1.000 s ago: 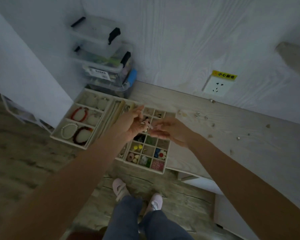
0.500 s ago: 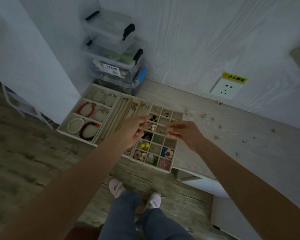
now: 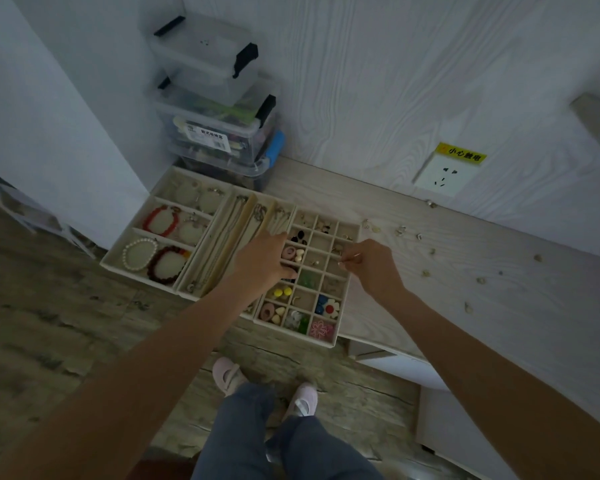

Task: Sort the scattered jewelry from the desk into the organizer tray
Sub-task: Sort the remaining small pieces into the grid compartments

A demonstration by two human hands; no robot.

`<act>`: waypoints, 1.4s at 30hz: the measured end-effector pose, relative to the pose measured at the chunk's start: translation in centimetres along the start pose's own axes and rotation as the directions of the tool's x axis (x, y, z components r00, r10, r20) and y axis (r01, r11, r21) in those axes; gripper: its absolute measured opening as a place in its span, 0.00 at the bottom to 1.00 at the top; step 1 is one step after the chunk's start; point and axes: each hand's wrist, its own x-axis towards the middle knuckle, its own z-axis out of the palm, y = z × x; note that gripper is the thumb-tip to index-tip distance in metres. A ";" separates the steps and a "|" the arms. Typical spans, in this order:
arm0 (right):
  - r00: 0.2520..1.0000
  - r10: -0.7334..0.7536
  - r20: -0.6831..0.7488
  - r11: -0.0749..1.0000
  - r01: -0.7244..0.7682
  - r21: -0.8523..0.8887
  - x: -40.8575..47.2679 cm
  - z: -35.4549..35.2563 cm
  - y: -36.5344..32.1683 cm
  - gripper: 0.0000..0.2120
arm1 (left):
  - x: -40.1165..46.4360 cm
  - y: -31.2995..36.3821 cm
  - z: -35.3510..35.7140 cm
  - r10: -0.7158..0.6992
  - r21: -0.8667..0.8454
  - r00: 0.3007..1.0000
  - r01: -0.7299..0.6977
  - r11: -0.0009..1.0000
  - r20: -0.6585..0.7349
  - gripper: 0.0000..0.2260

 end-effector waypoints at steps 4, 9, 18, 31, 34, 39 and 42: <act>0.988 -0.121 0.100 0.950 0.144 -0.276 0.0 0.4 -0.2 0.08 | -0.3 0.0 -0.2 -0.004 0.076 1.000 0.003 0.997 0.004 0.31; 0.966 -0.212 0.145 0.793 0.257 -0.552 0.1 0.7 -0.6 0.11 | -0.2 0.0 -0.3 0.000 0.102 1.000 -0.001 0.995 0.008 0.28; 0.951 -0.215 0.222 0.764 0.305 -0.569 0.8 0.9 -0.3 0.11 | -0.1 0.3 -0.8 0.037 0.293 0.995 -0.062 0.954 0.091 0.31; 0.999 -0.041 -0.015 0.879 0.029 -0.476 -0.3 0.3 -0.2 0.10 | -0.1 0.8 -1.2 0.027 0.327 0.994 -0.061 0.943 0.108 0.29; 0.999 -0.036 0.014 0.840 0.038 -0.542 -0.2 1.0 -0.5 0.11 | -0.1 0.9 -1.2 0.029 0.318 0.994 -0.062 0.946 0.107 0.29; 1.000 -0.024 -0.016 0.790 0.009 -0.613 0.0 1.7 -1.6 0.13 | 0.0 0.8 -1.3 0.025 0.309 0.992 -0.062 0.949 0.121 0.29; 0.999 -0.008 -0.037 0.785 -0.016 -0.619 0.0 2.1 -2.0 0.12 | -0.1 0.9 -1.3 0.022 0.304 0.993 -0.057 0.951 0.117 0.28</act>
